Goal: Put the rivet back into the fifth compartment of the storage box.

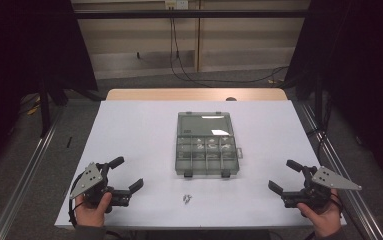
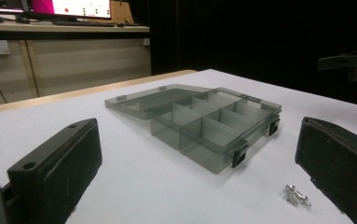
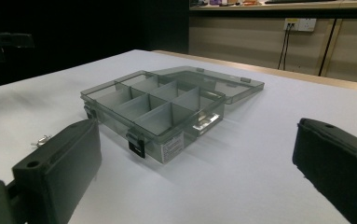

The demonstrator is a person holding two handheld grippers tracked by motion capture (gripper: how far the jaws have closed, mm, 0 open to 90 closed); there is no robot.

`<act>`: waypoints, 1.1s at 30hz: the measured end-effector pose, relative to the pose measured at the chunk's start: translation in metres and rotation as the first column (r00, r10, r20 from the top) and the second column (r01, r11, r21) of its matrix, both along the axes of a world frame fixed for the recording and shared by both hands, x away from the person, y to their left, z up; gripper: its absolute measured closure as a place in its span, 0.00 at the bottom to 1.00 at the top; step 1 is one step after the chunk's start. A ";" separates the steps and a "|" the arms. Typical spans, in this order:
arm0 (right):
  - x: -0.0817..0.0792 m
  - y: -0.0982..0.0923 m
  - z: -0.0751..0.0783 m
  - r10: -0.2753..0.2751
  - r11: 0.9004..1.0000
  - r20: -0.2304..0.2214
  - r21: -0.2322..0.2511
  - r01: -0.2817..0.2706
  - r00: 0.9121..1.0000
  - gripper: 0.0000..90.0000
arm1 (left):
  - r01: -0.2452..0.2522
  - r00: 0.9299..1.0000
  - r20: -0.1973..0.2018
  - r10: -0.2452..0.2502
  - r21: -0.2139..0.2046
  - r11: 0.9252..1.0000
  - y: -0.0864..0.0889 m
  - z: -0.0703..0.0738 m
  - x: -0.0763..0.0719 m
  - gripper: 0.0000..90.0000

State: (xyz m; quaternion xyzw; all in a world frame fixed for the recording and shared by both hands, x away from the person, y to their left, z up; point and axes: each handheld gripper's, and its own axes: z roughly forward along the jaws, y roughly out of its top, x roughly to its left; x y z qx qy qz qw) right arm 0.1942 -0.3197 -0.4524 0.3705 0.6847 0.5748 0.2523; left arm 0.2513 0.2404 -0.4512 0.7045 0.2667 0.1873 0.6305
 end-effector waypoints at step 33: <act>0.002 0.010 0.000 0.064 0.997 0.005 -0.034 -0.064 0.998 0.01 | 0.169 0.984 -0.071 -0.163 0.085 0.982 -0.071 -0.008 -0.003 0.00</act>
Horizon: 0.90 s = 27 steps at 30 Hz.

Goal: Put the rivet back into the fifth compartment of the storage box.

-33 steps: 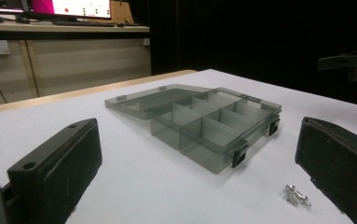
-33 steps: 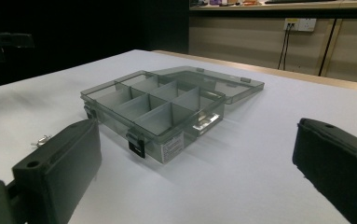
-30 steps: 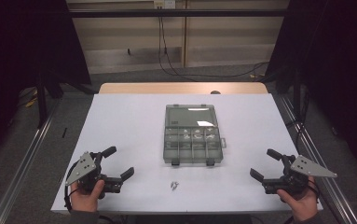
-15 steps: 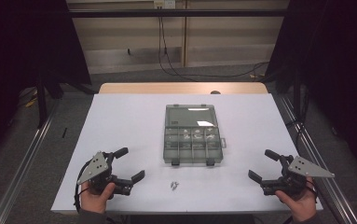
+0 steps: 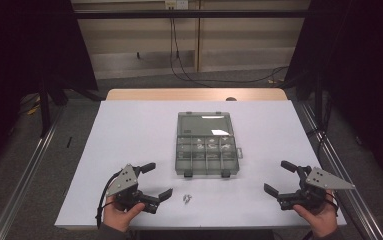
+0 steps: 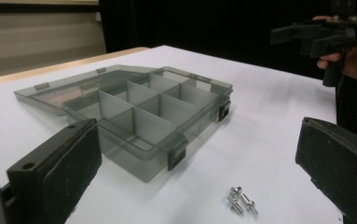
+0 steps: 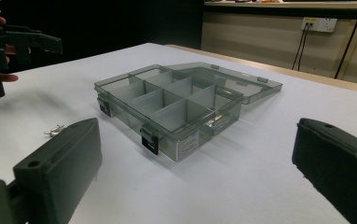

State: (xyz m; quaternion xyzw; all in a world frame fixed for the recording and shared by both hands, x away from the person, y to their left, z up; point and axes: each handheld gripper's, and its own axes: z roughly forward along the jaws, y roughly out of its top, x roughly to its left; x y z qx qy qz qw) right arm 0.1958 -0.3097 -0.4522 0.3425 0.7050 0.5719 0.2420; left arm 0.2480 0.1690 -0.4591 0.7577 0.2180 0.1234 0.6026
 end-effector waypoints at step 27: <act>-0.006 -0.003 0.000 0.002 1.000 -0.011 -0.009 -0.002 1.000 0.01 | -0.002 0.996 -0.092 0.011 0.094 0.996 -0.034 -0.008 0.003 0.01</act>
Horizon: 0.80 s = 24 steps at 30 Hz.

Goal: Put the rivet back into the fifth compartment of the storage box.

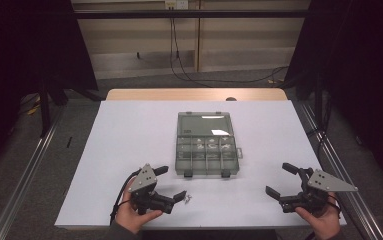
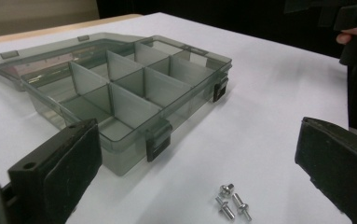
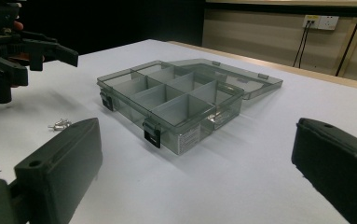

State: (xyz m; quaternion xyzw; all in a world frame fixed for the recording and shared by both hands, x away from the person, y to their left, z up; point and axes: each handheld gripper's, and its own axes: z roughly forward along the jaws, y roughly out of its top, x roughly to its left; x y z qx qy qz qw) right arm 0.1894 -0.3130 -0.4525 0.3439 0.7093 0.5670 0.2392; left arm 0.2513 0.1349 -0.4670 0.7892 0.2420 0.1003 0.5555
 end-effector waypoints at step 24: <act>-0.001 -0.003 -0.001 -0.004 1.000 -0.002 -0.017 0.004 1.000 0.01 | -0.029 0.990 -0.126 0.066 0.277 0.961 -0.013 0.003 -0.005 0.41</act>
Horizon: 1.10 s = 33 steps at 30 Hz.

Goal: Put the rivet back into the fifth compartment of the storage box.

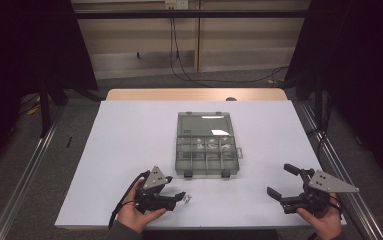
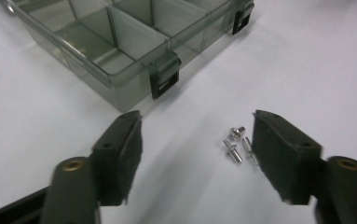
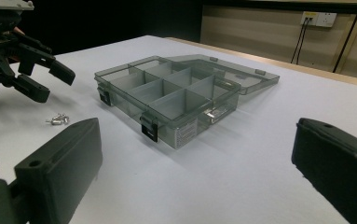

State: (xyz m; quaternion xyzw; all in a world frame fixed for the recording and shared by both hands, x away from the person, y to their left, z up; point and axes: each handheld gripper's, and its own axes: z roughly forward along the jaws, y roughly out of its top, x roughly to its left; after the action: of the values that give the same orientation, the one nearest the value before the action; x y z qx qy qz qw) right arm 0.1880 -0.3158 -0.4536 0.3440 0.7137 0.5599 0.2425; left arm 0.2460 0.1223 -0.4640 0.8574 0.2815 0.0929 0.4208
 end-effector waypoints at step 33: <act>0.001 0.000 -0.001 0.002 1.000 -0.010 -0.006 -0.002 1.000 0.02 | -0.014 0.993 -0.112 0.021 0.061 0.998 -0.021 -0.011 -0.003 0.92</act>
State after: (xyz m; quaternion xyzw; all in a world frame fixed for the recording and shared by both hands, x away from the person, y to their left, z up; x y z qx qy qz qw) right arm 0.1890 -0.3154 -0.4546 0.3451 0.7171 0.5562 0.2393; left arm 0.2426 0.1012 -0.4753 0.8710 0.3093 0.0564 0.3776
